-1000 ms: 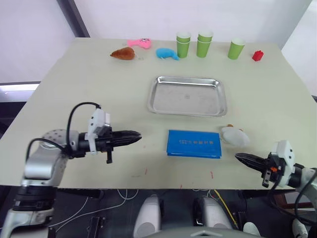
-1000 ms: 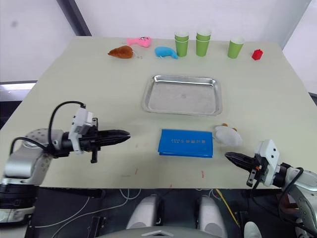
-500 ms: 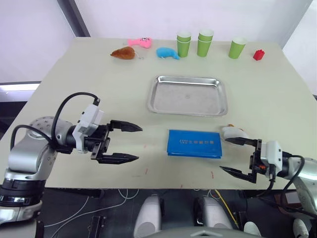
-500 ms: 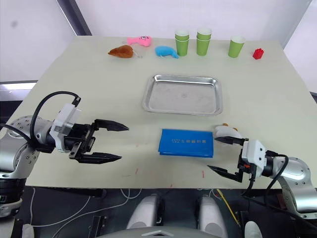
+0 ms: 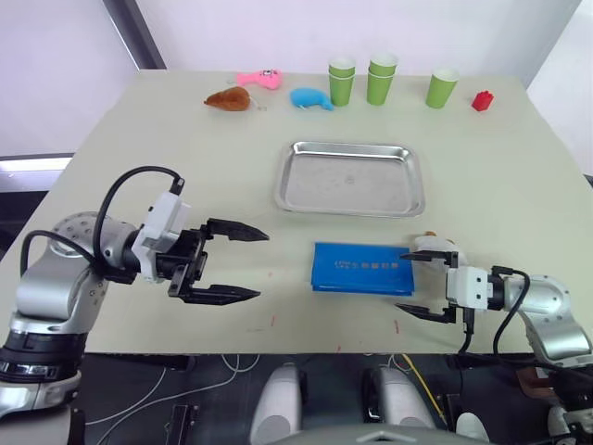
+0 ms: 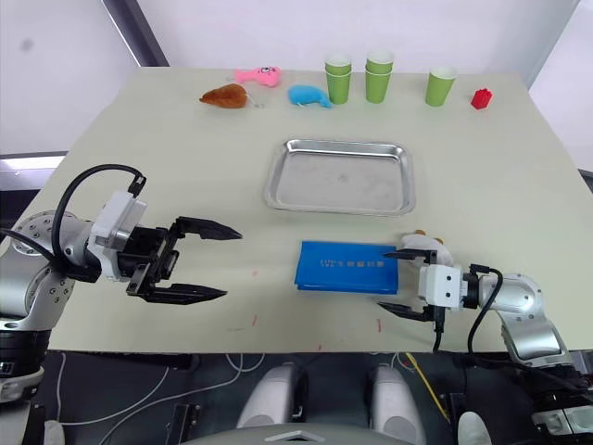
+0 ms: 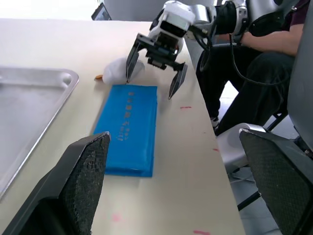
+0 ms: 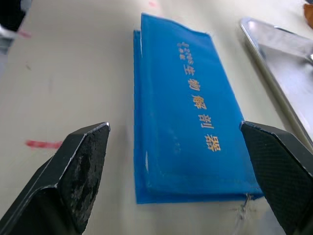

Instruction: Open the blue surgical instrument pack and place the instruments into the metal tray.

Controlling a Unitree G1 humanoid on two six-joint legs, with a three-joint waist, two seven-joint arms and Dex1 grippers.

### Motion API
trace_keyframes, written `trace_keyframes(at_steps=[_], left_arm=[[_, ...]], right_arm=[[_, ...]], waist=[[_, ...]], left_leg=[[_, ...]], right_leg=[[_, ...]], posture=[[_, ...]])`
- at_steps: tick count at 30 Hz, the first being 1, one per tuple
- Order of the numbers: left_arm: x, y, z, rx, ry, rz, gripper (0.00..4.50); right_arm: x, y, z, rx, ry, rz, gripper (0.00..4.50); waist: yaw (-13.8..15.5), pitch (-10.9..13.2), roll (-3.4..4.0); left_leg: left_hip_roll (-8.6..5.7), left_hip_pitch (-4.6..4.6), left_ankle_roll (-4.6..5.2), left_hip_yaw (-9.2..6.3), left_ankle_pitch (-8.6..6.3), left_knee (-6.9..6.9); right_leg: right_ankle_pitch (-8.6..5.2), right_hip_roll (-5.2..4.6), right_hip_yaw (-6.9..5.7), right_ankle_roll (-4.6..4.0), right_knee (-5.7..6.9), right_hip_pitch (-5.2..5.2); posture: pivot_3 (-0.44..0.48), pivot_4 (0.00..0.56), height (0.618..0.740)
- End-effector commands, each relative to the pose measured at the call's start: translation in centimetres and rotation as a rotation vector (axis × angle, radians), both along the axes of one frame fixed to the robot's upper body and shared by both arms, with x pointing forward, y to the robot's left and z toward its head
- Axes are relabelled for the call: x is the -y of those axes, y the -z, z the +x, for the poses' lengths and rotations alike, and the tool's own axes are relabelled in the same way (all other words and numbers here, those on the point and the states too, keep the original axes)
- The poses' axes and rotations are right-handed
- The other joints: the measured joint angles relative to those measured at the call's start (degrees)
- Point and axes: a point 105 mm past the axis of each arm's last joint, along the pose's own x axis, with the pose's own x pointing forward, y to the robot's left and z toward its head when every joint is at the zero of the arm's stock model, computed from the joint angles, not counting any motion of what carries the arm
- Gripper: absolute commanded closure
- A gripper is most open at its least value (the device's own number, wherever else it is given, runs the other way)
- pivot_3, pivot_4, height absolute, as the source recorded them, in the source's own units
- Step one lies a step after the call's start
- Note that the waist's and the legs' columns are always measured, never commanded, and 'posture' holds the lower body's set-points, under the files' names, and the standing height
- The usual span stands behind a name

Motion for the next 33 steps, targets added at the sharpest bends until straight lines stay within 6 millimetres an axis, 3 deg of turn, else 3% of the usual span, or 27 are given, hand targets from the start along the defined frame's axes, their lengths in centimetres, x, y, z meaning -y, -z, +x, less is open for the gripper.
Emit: trace_keyframes(at_steps=[1, 3, 6, 8, 11, 14, 21, 33], left_arm=[[0.2, -0.4, -0.6, 0.033, 0.051, -0.001, 0.00], [0.3, -0.4, -0.7, 0.038, 0.049, -0.002, 0.00], [0.4, -0.3, -0.7, 0.040, 0.047, -0.006, 0.00], [0.4, -0.1, -0.7, 0.044, 0.046, 0.000, 0.00], [0.4, 0.1, -0.8, 0.046, 0.049, 0.014, 0.00], [0.4, 0.1, -0.8, 0.043, 0.047, 0.006, 0.00], [0.6, 0.4, -0.7, 0.042, 0.041, -0.002, 0.00], [1.4, 0.7, -1.0, 0.002, 0.057, -0.006, 0.00]], right_arm=[[-0.2, -0.6, 0.7, 0.047, -0.001, 0.006, 0.05], [-0.3, -0.7, 1.1, 0.046, 0.001, 0.014, 0.05], [-0.3, -0.7, 1.2, 0.035, -0.001, 0.026, 1.30], [-0.3, -0.8, 1.3, 0.031, -0.001, 0.033, 1.88], [-0.4, -0.9, 1.3, 0.032, -0.001, 0.034, 3.31], [-0.5, -0.9, 1.3, 0.030, -0.004, 0.038, 4.42], [-0.8, -1.5, 0.7, -0.022, -0.037, 0.074, 4.47], [-2.9, -5.6, -1.8, -0.431, -0.204, 0.131, 4.47]], waist=[[-0.02, 0.00, 0.00], [-0.04, 0.01, 0.01], [-0.06, 0.01, 0.00], [-0.02, 0.01, 0.01], [-0.05, 0.01, 0.00], [-0.07, 0.01, 0.00], [-0.05, 0.01, 0.01], [-0.02, 0.03, 0.05]], left_leg=[[0.00, 0.00, 0.00, 0.04, 0.00, 0.00], [0.00, 0.01, 0.00, 0.05, 0.00, 0.00], [0.00, 0.03, 0.00, 0.09, 0.00, 0.00], [0.01, 0.03, 0.00, 0.08, 0.00, 0.00], [0.01, 0.03, 0.00, 0.11, 0.00, 0.00], [0.00, 0.04, 0.00, 0.13, 0.00, 0.01], [0.01, 0.06, 0.00, 0.14, 0.00, 0.01], [0.02, 0.04, 0.00, 0.10, 0.00, 0.01]], right_leg=[[0.00, 0.00, 0.03, 0.00, 0.01, -0.02], [0.00, 0.00, 0.04, 0.00, 0.02, -0.03], [0.01, 0.02, 0.10, 0.00, 0.04, -0.03], [0.01, 0.03, 0.10, -0.01, 0.04, -0.03], [0.01, 0.03, 0.13, 0.00, 0.03, -0.04], [0.01, 0.05, 0.17, 0.00, 0.05, -0.04], [0.02, 0.10, 0.25, 0.00, 0.06, -0.04], [0.01, 0.13, 0.24, -0.01, 0.06, -0.04]], posture=[[0.000, 0.150, 0.739], [0.000, 0.150, 0.739], [0.000, 0.150, 0.739], [0.000, 0.150, 0.739], [0.000, 0.150, 0.739], [0.000, 0.150, 0.739], [0.000, 0.150, 0.739], [0.000, 0.150, 0.739]])
